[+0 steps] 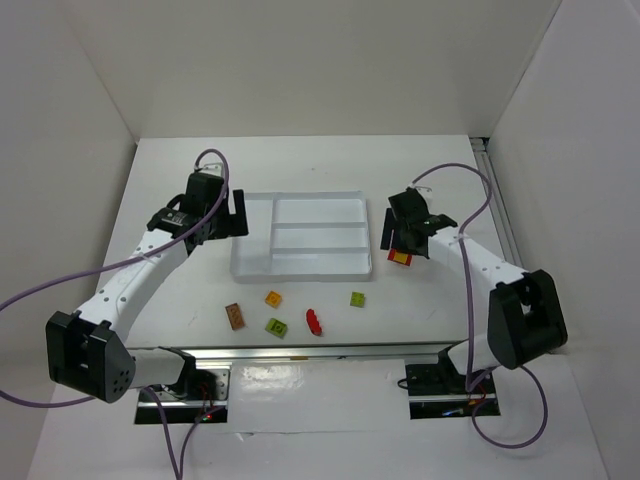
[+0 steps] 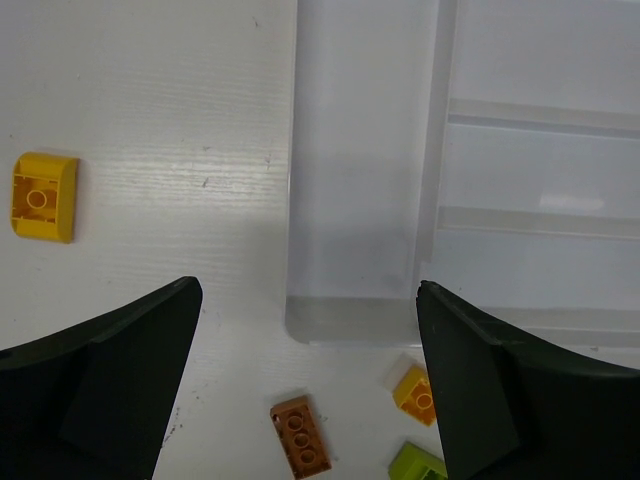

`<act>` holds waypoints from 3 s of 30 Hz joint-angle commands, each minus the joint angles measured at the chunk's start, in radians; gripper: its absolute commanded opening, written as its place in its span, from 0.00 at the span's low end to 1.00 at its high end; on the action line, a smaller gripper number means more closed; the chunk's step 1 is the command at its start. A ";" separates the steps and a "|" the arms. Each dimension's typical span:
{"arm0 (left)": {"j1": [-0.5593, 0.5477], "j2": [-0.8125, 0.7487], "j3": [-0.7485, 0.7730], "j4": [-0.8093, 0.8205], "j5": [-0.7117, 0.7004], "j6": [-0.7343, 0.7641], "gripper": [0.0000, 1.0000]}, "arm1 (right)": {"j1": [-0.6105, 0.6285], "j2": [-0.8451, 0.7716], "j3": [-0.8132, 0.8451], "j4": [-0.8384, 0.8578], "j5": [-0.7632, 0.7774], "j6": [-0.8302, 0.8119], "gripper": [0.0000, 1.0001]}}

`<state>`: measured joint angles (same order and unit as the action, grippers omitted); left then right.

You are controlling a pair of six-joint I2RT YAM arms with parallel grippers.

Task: Sort the legos into containers by color

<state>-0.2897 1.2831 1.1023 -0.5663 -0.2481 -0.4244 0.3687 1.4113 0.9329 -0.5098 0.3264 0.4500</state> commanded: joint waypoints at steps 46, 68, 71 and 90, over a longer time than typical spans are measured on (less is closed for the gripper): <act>-0.264 0.072 0.418 0.118 0.753 0.246 0.95 | -0.019 -0.186 0.443 -0.016 -0.943 -0.105 0.24; -0.273 -0.197 0.060 0.579 0.794 0.492 1.00 | -0.122 -0.189 0.211 0.812 -1.541 0.622 0.24; -0.273 -0.197 0.073 0.559 0.886 0.538 1.00 | -0.122 -0.189 0.241 0.768 -1.541 0.608 0.24; -0.273 -0.145 0.117 0.648 1.006 0.510 0.95 | -0.122 -0.229 0.129 0.930 -1.523 0.743 0.24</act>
<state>-0.5598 1.1324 1.1919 -0.0086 0.7406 0.0978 0.2485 1.2125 1.0698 0.3229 -1.1870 1.1603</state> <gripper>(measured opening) 0.949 0.440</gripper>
